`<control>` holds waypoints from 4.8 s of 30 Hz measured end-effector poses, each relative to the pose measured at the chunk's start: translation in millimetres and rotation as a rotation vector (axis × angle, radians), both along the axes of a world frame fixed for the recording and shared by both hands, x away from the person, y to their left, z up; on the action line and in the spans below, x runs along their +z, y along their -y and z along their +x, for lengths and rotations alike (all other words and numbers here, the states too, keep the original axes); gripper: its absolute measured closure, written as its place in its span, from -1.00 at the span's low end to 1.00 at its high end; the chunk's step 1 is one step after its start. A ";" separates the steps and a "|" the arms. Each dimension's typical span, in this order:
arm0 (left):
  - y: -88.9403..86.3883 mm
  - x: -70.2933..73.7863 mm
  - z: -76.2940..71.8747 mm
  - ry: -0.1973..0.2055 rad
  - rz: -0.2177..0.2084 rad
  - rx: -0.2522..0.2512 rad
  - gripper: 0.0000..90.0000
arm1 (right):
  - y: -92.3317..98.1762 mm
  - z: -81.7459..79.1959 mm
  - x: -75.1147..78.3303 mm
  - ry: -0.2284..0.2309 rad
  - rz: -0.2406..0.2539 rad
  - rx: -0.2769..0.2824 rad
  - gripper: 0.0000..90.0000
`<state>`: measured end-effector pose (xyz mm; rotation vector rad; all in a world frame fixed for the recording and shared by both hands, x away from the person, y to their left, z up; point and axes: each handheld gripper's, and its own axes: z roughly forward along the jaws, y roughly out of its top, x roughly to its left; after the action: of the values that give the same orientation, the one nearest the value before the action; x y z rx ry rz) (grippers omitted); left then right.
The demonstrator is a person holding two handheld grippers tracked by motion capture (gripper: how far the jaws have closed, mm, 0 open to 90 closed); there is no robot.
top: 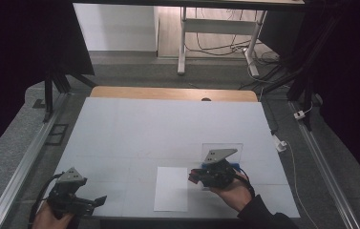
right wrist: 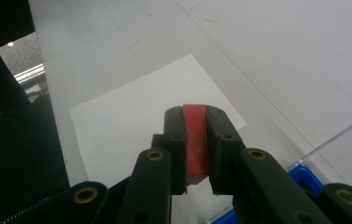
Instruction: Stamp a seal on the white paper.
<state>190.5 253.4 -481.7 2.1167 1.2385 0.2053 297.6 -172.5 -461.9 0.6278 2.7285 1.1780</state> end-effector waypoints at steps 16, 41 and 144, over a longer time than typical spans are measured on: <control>0.1 -0.1 -0.1 0.001 0.001 0.000 -0.97 | -36.1 1.9 -12.9 0.003 -0.040 0.074 0.78; -0.1 0.1 -0.5 0.003 0.000 -0.004 -0.97 | -72.5 6.4 -36.7 0.017 -0.125 0.158 0.78; -0.1 0.0 -0.2 0.002 -0.001 -0.004 -0.96 | -55.7 2.2 -16.3 0.007 -0.054 0.143 0.78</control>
<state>190.3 253.6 -481.7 2.1174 1.2325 0.2044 299.8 -116.8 -478.2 0.4279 2.8288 1.1279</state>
